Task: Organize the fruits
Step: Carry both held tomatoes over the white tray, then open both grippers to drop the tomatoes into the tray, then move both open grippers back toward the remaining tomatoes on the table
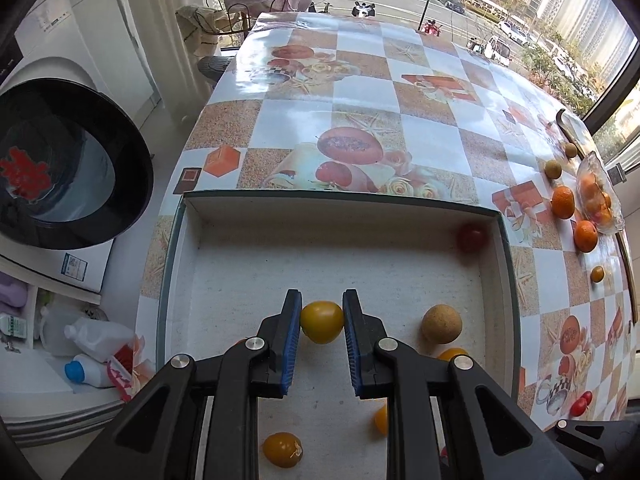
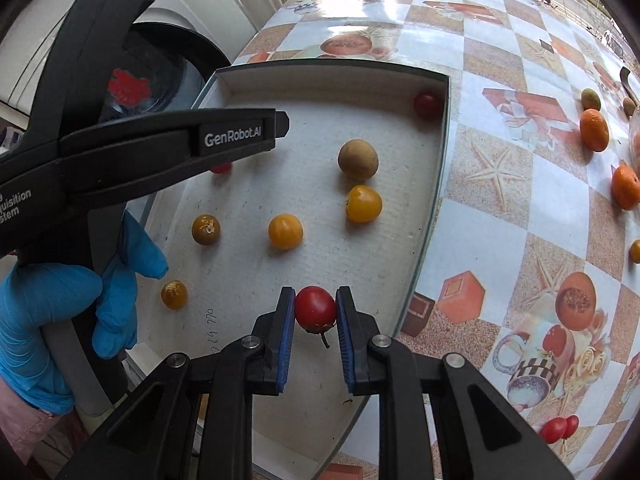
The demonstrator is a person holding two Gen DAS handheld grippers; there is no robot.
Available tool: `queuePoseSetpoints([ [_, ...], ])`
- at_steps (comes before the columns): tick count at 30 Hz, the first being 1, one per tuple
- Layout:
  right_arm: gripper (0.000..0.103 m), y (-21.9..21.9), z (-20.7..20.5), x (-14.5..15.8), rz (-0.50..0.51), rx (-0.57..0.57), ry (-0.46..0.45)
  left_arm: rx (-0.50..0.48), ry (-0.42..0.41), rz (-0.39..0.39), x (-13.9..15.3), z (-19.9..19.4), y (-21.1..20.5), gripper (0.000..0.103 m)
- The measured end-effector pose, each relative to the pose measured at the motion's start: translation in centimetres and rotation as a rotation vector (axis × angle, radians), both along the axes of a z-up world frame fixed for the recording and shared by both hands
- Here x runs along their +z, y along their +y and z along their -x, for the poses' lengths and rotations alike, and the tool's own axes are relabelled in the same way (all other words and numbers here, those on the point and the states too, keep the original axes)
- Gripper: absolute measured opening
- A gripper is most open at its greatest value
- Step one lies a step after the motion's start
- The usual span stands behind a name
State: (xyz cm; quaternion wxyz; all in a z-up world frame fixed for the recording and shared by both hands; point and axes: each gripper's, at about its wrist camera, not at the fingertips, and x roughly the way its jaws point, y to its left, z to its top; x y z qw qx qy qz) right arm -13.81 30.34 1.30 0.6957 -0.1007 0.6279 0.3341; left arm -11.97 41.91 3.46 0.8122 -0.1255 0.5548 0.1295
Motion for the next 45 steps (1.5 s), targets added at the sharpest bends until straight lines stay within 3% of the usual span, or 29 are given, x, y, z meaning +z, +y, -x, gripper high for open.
queuePoseSetpoints([
  [11, 0.025, 1.4, -0.4, -1.7, 0.045, 0.045, -0.027, -0.031, 0.028, -0.015, -1.4, -0.8, -0.8, 0.023],
  [14, 0.038, 1.7, -0.1, -1.7, 0.033, 0.067, -0.029, -0.044, 0.036, -0.032, -1.4, -1.0, -1.1, 0.027],
  [16, 0.055, 2.0, 0.2, -1.6, 0.028, 0.081, -0.032, -0.047, 0.034, -0.029, -1.4, -1.1, -1.1, 0.061],
  [17, 0.058, 2.0, 0.6, -1.4, 0.027, 0.087, -0.039, -0.041, 0.022, -0.051, -1.1, -1.0, -1.1, 0.067],
  [24, 0.079, 0.9, 1.4, 0.4, -0.021, 0.087, -0.042, -0.039, 0.022, -0.057, -0.5, -0.7, -0.8, 0.067],
  [30, 0.079, -3.3, 1.2, 2.7, -0.033, 0.024, -0.075, -0.096, 0.01, -0.084, 1.1, -0.7, -3.3, 0.067],
  [41, 0.079, -18.6, -0.8, 3.5, 0.096, -0.319, -0.109, -0.271, -0.059, -0.052, 4.8, -1.1, -12.9, 0.067],
  [45, 0.079, -23.5, -3.7, 3.4, 0.106, -0.454, -0.102, -0.29, -0.06, -0.013, 5.0, -0.8, -16.6, 0.067],
])
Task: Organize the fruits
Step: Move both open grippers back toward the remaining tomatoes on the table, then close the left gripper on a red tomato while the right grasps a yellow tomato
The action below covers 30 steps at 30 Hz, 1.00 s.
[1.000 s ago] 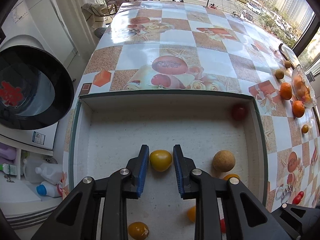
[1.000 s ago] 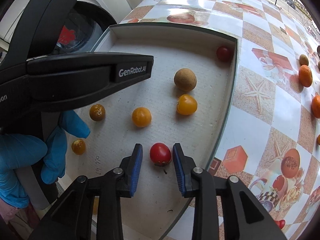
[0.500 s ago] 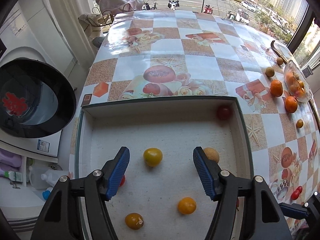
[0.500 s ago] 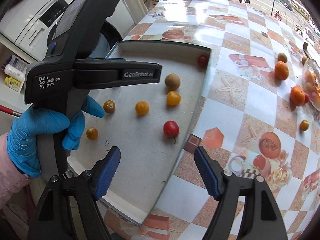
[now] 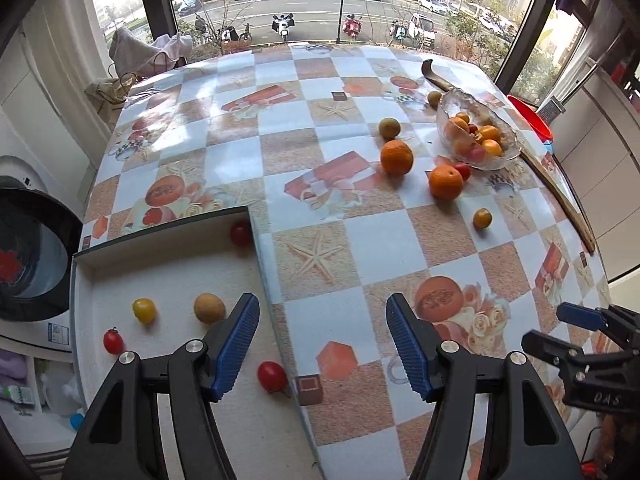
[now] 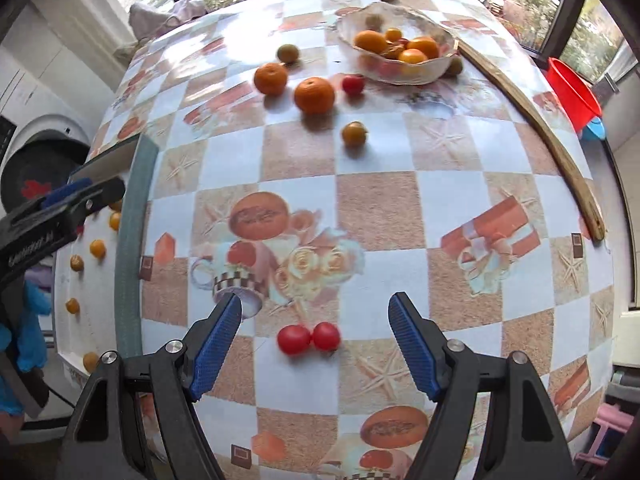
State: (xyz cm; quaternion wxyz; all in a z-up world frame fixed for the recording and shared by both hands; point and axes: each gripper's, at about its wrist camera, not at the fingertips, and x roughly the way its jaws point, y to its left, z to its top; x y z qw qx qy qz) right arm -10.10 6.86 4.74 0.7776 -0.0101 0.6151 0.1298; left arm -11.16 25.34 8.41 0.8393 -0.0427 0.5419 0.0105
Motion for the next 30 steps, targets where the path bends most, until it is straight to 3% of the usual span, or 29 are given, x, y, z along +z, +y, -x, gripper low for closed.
queuePoseSetpoints([
  [4, 0.079, -2.9, -3.9, -0.4, -0.03, -0.08, -0.008, -0.034, 0.036, 0.03, -1.1, 1.4, -3.4, 0.067],
  [13, 0.07, -2.4, -8.4, -2.3, -0.052, -0.016, 0.002, -0.196, 0.12, 0.084, -4.5, 5.0, -10.4, 0.067],
  [19, 0.07, -2.0, -8.5, -3.4, -0.052, 0.024, 0.017, -0.288, 0.106, 0.042, -6.0, 5.3, -13.6, 0.067],
  [28, 0.064, -0.6, -10.3, -3.9, -0.036, 0.058, -0.024, -0.309, 0.077, 0.008, -6.7, 4.2, -15.5, 0.067],
  [30, 0.058, 0.1, -10.8, -3.9, -0.031, 0.076, -0.039, -0.307, 0.073, 0.008, -6.7, 4.0, -15.8, 0.066],
])
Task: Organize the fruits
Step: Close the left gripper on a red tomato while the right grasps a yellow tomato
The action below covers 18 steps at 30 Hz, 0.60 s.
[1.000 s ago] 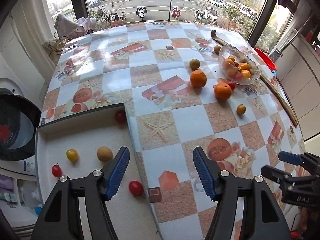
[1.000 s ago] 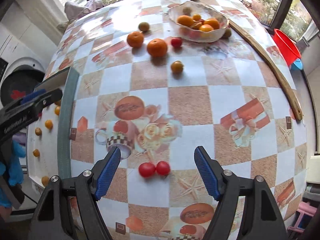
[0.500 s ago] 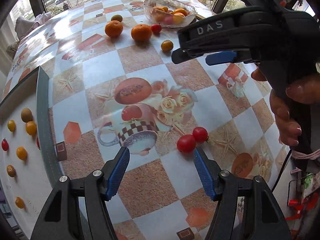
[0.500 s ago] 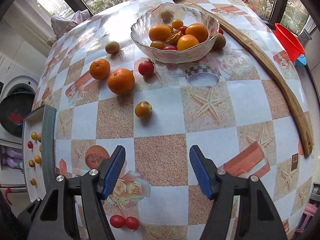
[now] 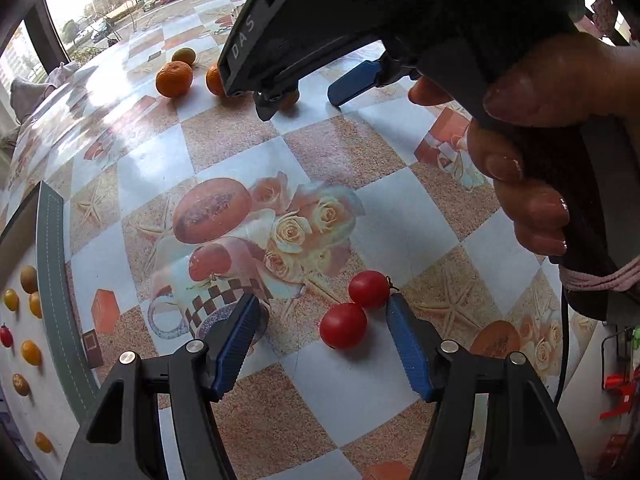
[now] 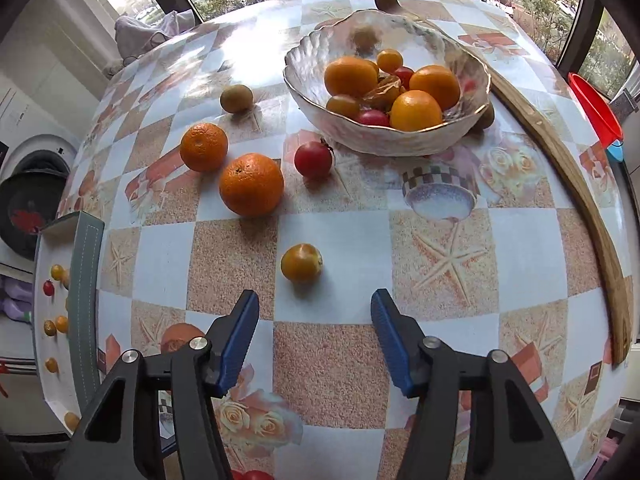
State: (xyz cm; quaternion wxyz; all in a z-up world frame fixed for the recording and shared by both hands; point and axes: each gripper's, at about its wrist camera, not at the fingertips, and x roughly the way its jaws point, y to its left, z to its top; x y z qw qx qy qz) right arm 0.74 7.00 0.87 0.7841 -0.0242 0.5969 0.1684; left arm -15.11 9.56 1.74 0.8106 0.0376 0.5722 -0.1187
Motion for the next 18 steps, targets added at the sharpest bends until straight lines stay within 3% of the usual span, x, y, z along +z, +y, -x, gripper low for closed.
queuePoseSetpoints([
  [2, 0.052, 0.7, -0.5, 0.0, 0.003, 0.016, -0.011, 0.002, -0.009, -0.012, 0.1, -0.3, -0.2, 0.056],
  [5, 0.031, 1.5, -1.0, 0.0, 0.021, 0.034, -0.026, -0.003, -0.015, -0.005, 0.2, -0.3, -0.6, 0.045],
  [6, 0.023, 1.6, -1.1, 0.0, 0.028, 0.037, -0.027, -0.007, -0.016, -0.006, 0.2, -0.5, -0.8, 0.037],
  [9, 0.023, 1.1, -1.2, 0.1, 0.003, 0.009, -0.013, -0.022, -0.01, 0.027, 0.4, -0.4, -1.0, 0.021],
  [18, 0.023, -2.4, 1.3, 0.8, -0.032, -0.065, 0.014, 0.02, 0.018, 0.061, 0.9, 0.7, 0.9, 0.021],
])
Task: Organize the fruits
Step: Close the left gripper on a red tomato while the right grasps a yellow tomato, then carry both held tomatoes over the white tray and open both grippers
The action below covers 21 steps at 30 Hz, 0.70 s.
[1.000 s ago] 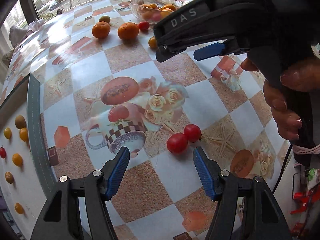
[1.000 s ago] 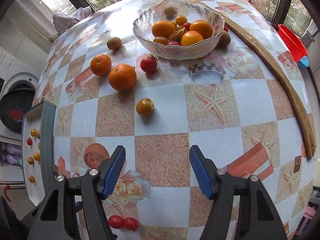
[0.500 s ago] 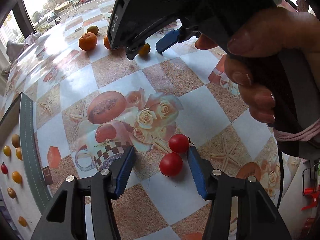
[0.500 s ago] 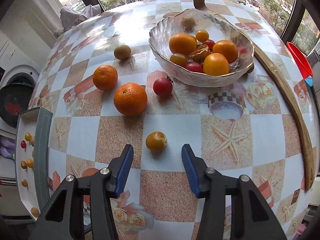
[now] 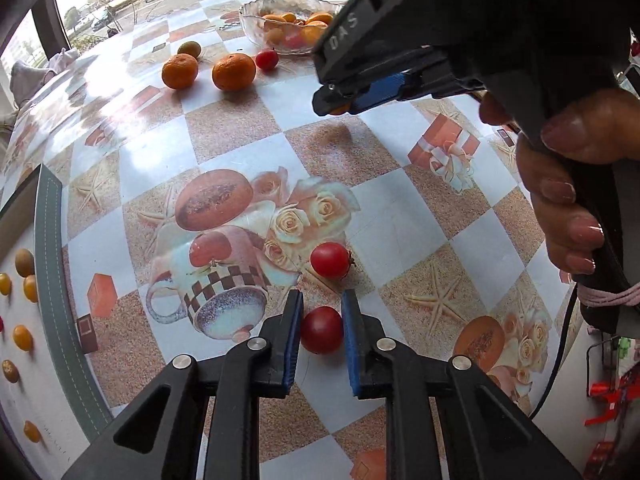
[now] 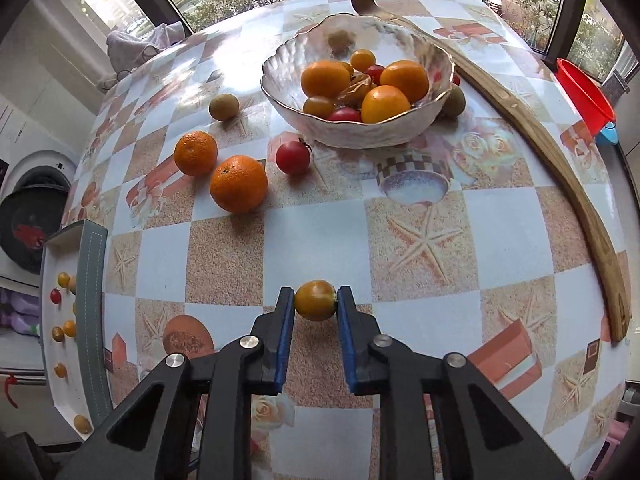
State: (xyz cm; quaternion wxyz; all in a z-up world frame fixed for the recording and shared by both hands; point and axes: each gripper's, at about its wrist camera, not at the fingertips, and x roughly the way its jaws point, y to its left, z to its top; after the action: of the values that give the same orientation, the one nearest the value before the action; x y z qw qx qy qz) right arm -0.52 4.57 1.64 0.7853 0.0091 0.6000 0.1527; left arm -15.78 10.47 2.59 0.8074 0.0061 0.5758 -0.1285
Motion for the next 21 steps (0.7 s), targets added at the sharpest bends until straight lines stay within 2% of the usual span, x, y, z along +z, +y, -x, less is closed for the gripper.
queuePoseSetpoints([
  [10, 0.023, -1.7, 3.1, 1.9, -0.038, -0.024, 0.027, 0.067, -0.002, 0.047, 2.5, 0.7, 3.0, 0.021],
  [16, 0.023, 0.1, 4.2, 3.0, -0.054, 0.013, 0.037, 0.153, -0.023, 0.09, 4.3, 1.5, 6.5, 0.021],
  [21, 0.023, 2.8, 4.9, 3.9, -0.065, 0.073, 0.036, 0.252, -0.037, 0.097, 5.9, 2.5, 9.7, 0.021],
])
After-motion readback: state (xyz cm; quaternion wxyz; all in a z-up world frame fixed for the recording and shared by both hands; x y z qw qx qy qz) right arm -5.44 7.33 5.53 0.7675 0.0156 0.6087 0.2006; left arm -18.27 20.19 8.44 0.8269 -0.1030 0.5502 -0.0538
